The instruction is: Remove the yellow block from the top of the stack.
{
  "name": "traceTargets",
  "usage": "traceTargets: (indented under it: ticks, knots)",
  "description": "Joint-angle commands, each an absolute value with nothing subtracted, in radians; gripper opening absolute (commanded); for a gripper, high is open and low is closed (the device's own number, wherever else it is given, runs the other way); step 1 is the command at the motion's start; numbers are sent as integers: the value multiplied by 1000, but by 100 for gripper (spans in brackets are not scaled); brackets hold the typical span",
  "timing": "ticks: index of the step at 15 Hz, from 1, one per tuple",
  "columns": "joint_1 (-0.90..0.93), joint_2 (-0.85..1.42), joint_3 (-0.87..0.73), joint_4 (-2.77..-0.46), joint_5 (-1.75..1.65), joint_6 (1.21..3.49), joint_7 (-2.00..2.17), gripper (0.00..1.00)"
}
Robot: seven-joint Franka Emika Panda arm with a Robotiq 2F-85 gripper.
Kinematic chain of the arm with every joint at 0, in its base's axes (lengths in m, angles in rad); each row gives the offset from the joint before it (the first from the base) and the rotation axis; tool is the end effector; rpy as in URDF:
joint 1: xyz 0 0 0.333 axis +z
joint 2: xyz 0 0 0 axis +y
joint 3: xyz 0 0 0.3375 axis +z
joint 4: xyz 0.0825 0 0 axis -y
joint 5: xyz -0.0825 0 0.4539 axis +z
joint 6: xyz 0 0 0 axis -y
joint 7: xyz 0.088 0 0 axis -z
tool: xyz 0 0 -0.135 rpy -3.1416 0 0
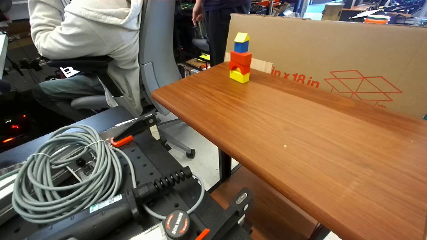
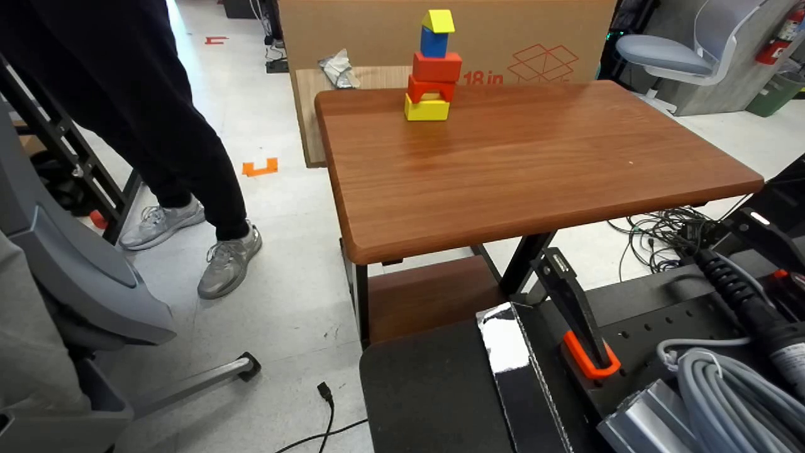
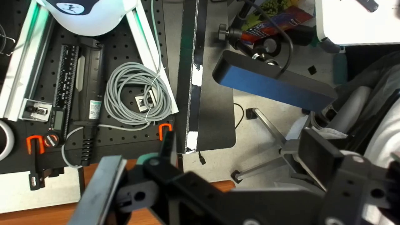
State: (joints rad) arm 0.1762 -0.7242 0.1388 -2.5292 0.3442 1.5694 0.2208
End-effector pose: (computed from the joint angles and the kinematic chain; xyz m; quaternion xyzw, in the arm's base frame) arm 0.3255 0.1540 0.4648 -0.9852 -0.0037 0.1444 0.0920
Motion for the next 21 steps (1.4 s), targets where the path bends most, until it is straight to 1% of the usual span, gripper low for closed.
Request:
traceTargets:
  ticks: [1, 4, 11, 16, 21]
  knots:
    - [134, -663, 157, -2523, 361, 1625, 213, 100]
    - [116, -582, 154, -2515, 361, 1741, 210, 100]
    - [124, -320, 171, -2441, 303, 2166, 177, 100]
    - [130, -88, 172, -2287, 209, 2275, 169, 100]
    - [136, 122, 160, -2097, 127, 2241, 163, 100]
